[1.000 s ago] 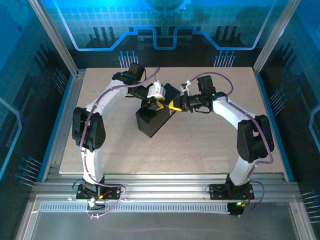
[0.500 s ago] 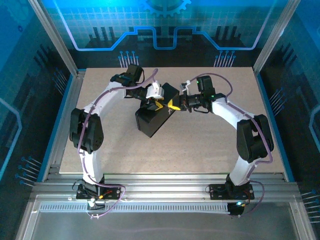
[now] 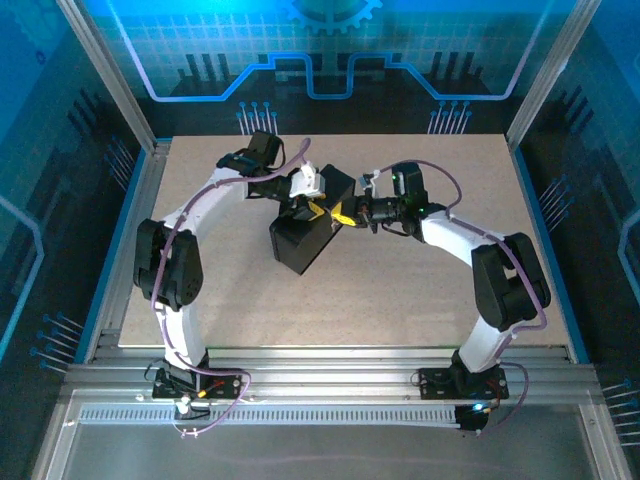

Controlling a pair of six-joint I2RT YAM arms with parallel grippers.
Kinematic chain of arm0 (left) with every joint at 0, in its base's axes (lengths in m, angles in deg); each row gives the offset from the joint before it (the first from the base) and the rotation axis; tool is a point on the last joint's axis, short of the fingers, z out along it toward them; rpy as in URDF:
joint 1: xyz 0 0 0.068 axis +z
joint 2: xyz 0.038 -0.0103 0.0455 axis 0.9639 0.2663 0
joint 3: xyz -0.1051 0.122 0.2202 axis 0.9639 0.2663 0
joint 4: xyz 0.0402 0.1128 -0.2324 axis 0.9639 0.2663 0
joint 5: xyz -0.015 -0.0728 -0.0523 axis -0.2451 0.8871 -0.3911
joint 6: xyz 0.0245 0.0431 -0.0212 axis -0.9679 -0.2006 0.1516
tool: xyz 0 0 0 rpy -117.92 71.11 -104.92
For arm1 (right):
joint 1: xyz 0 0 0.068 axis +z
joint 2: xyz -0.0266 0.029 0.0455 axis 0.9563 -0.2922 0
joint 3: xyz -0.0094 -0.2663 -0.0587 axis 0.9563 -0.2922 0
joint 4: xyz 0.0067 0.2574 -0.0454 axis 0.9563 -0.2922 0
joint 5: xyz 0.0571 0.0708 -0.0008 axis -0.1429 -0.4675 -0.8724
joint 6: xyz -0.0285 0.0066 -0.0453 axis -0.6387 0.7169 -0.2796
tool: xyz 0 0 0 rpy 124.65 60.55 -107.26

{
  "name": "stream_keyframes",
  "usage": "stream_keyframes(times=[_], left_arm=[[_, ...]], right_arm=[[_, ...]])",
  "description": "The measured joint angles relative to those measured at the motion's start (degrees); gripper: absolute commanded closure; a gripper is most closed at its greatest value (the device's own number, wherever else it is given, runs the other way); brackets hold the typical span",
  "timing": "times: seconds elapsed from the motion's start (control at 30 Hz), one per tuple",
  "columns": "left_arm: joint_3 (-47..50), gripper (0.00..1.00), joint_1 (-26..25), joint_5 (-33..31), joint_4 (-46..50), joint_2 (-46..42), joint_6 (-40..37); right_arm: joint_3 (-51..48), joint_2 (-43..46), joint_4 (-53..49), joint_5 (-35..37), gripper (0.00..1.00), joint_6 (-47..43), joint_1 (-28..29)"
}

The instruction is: Unlock the padlock with the key

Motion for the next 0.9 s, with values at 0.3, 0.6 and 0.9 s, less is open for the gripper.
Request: stream_keyframes(times=[0.3,0.6,0.9], left_arm=[[0.5,0.60,0.1,0.0,-0.7,-0.3,0.1],[0.5,0.60,0.3,0.0,-0.9,-0.4,0.1],[0.5,0.61,1.2,-0.2,-1.1,-0.5,0.2]], right_arm=[[-0.5,0.4,2.0,2.4,1.00,4.3,0.7],[2.7,0.2,-3.2,3.1,1.00,4.7,1.0],[7.6,-2.2,-8.3,3.4,1.00,4.7,1.5]])
